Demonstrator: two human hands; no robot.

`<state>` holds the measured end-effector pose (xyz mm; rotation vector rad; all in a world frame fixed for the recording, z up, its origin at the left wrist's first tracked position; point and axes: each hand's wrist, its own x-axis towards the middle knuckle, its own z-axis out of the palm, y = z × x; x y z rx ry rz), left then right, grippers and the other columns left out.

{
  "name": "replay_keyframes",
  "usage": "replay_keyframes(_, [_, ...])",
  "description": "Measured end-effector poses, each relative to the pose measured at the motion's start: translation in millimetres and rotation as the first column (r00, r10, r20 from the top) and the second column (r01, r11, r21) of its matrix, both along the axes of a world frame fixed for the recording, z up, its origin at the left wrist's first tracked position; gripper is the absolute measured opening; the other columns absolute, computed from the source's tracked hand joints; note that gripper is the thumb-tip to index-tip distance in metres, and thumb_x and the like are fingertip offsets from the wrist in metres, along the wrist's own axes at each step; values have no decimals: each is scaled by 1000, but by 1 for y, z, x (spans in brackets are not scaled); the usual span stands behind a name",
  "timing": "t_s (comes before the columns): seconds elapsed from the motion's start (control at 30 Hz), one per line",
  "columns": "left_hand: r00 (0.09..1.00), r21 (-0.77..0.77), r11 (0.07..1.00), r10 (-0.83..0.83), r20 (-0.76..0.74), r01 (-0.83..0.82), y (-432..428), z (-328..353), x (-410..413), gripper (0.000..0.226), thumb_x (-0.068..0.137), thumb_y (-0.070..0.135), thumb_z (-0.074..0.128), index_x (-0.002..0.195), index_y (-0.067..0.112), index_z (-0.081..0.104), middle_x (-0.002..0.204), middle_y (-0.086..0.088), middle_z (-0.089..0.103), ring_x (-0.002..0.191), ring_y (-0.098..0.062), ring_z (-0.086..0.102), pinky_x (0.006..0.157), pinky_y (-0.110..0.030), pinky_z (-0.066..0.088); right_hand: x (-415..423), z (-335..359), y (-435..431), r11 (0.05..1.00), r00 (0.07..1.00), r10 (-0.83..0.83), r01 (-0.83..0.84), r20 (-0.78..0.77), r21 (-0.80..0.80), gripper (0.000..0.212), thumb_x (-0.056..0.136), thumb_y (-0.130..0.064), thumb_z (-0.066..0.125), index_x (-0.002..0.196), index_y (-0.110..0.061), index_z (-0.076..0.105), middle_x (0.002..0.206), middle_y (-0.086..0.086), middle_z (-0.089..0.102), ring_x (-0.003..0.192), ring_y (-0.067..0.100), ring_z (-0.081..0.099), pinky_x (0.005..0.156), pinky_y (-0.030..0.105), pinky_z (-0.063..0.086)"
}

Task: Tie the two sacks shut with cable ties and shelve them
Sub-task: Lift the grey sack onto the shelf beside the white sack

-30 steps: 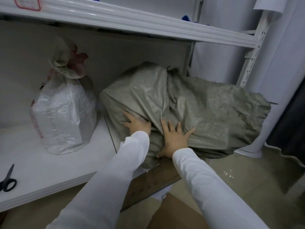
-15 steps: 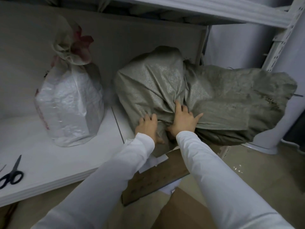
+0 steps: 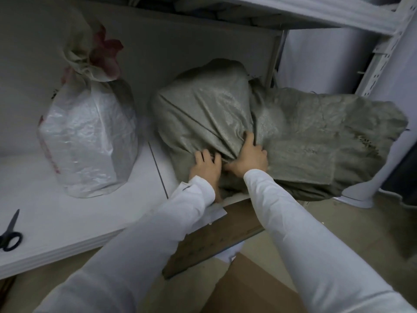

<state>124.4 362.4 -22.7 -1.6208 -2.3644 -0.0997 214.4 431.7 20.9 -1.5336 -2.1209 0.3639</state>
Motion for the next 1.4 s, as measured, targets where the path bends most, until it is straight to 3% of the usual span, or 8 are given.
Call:
replay_keyframes(0.1, [993, 54, 999, 7, -121, 0, -2, 13, -41, 117, 49, 56, 83, 141, 15, 25, 133, -20, 29, 124, -40, 27, 93, -40, 47, -17, 7, -8, 994, 987, 111, -109, -118, 28, 116, 57, -49, 86, 146, -27, 14, 135, 20, 45, 124, 38, 43, 100, 44, 41])
replay_keyframes(0.23, [970, 163, 987, 55, -235, -16, -19, -15, -104, 36, 70, 27, 60, 105, 18, 67, 105, -18, 56, 95, -38, 50, 48, -36, 55, -36, 10, -22, 926, 926, 341, -360, -161, -110, 123, 62, -46, 86, 153, -22, 8, 143, 14, 47, 129, 33, 47, 104, 36, 40])
replay_keyframes(0.37, [988, -17, 991, 128, -89, -130, -28, -14, -113, 54, 86, 28, 60, 139, 21, 46, 142, -19, 41, 120, -47, 44, 91, -52, 48, -18, 24, -20, 881, 879, 447, -464, -167, -89, 95, 70, -35, 84, 148, -18, 33, 141, 9, 50, 128, 27, 49, 105, 31, 40])
replay_keyframes(0.53, [982, 191, 971, 114, 148, -142, -27, 57, -58, 85, 68, 50, 70, 133, 13, 31, 144, -13, 28, 126, -35, 35, 99, -48, 40, 36, 64, 15, 957, 996, -94, 88, 10, 275, 79, 73, -58, 71, 138, -18, 47, 152, 12, 35, 143, 34, 21, 114, 52, 19])
replay_keyframes(0.73, [984, 358, 924, -169, 59, 137, -18, 98, -9, 101, 72, 53, 68, 150, 29, 8, 159, -5, -5, 144, -36, 9, 105, -53, 38, 114, 65, 64, 931, 933, -359, 360, 22, -65, 104, 78, -73, 55, 154, -16, 14, 158, 13, 24, 146, 38, 15, 113, 67, 7])
replay_keyframes(1.0, [940, 483, 873, -217, 262, 67, 5, 133, 17, 65, 88, 59, 46, 134, 13, 42, 140, -12, 42, 126, -34, 38, 102, -45, 39, 77, 57, 17, 978, 969, 56, -5, -240, 208, 11, 88, -32, 60, 89, -22, 64, 101, 8, 71, 108, 33, 60, 102, 46, 36])
replay_keyframes(1.2, [848, 45, 994, 59, 527, -98, 23, 161, 33, 90, 77, 75, 49, 135, 6, 47, 138, -16, 50, 124, -34, 49, 103, -36, 38, 47, 29, -48, 821, 868, 493, -438, -66, 367, 26, 80, -18, 60, 66, -27, 41, 77, 1, 65, 87, 32, 61, 87, 47, 42])
replay_keyframes(1.4, [867, -125, 990, -1, 498, 73, 17, 158, 25, 52, 91, 34, 58, 120, -11, 55, 125, -27, 57, 116, -40, 53, 96, -40, 41, 66, 57, -66, 758, 749, 649, -651, -129, 30, 33, 77, -29, 77, 57, -23, 52, 58, -8, 53, 58, 10, 52, 62, 28, 42])
